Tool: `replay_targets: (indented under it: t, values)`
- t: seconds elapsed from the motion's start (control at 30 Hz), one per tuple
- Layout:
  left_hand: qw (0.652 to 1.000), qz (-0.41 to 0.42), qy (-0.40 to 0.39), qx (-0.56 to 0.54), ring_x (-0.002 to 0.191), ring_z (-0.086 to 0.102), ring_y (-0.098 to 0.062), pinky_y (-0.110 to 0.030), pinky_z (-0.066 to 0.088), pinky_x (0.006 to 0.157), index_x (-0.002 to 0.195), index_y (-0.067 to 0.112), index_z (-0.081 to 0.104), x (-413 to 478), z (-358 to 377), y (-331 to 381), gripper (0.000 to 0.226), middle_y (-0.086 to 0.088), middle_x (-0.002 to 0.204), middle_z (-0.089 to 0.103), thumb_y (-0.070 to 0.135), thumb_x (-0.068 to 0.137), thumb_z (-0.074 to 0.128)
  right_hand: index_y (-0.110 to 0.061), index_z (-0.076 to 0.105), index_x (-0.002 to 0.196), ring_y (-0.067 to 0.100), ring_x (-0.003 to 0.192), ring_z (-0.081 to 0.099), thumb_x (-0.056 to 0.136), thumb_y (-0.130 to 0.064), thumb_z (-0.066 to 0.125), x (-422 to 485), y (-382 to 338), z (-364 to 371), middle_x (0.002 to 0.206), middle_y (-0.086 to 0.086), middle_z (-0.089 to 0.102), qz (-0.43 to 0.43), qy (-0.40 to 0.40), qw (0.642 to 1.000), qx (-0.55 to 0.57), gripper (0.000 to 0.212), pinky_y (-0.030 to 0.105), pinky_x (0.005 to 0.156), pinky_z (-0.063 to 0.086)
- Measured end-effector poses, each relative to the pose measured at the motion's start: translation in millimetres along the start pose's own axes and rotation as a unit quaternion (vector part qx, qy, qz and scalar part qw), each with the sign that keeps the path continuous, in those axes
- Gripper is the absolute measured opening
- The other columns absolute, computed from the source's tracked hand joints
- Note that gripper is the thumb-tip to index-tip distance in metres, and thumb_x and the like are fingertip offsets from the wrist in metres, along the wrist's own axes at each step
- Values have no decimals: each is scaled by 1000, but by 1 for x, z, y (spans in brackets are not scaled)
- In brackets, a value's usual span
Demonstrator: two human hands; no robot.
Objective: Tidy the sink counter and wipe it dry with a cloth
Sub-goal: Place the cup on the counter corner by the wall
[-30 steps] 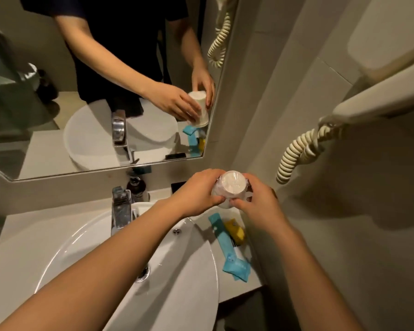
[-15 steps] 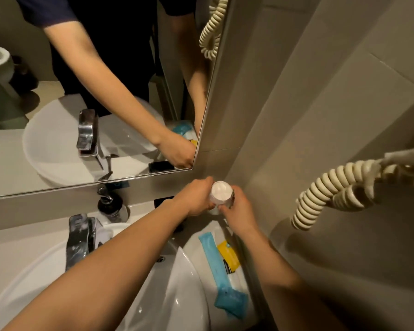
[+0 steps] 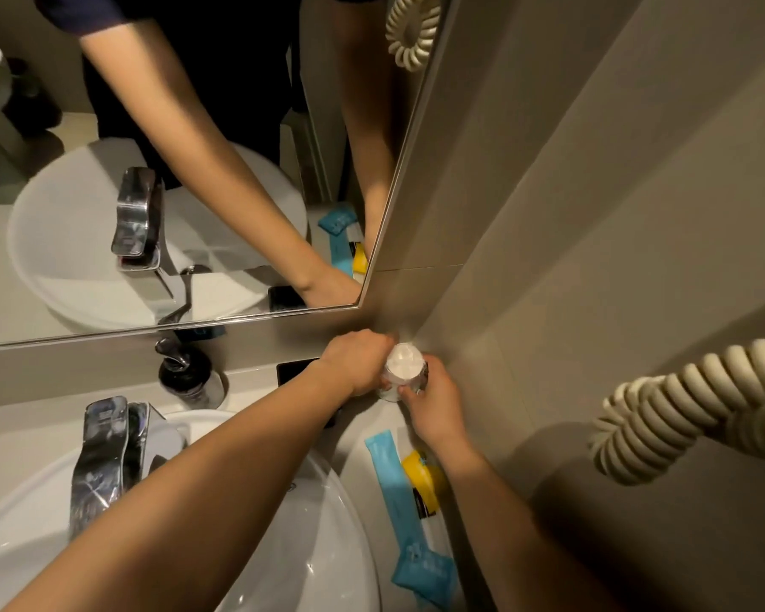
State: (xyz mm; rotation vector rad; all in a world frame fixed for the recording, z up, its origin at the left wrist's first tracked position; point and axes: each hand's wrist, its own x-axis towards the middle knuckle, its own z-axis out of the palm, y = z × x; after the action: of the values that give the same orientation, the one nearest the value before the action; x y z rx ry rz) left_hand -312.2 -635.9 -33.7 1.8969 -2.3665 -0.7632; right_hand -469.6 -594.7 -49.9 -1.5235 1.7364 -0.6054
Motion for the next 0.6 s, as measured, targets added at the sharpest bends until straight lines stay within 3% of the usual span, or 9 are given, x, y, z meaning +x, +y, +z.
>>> replay_targets:
  t: [0.23, 0.43, 0.5, 0.6]
  values:
    - [1000, -18, 16, 2, 107, 65, -34, -41, 54, 83, 125, 21, 54, 5, 7, -2, 59, -11, 118, 69, 41, 77, 80, -17, 56, 136, 24, 120, 62, 88, -8, 74, 7, 5, 9, 131, 5, 66, 10, 11, 1000, -5, 52, 43, 106, 50]
    - [999, -41, 29, -14, 104, 65, -34, -36, 44, 72, 117, 17, 55, -4, -1, -2, 51, -11, 116, 68, 40, 79, 81, -13, 56, 132, 23, 117, 65, 89, -10, 71, 1, 9, 6, 128, 6, 68, 8, 18, 1000, -5, 45, 43, 102, 54]
    - [998, -48, 42, -30, 106, 64, -34, -37, 48, 75, 114, 17, 55, -15, -9, -1, 48, -10, 116, 67, 39, 80, 79, -11, 59, 126, 25, 113, 67, 90, -10, 71, -8, 11, 3, 123, 8, 70, 6, 32, 999, -4, 37, 38, 97, 55]
    - [994, -48, 79, -60, 114, 62, -33, -41, 50, 89, 121, 14, 56, -43, -17, 1, 54, -11, 125, 65, 40, 81, 80, -7, 54, 136, 22, 115, 63, 94, -10, 68, -31, 14, -3, 124, 10, 66, 14, 42, 999, 0, 45, 27, 92, 46]
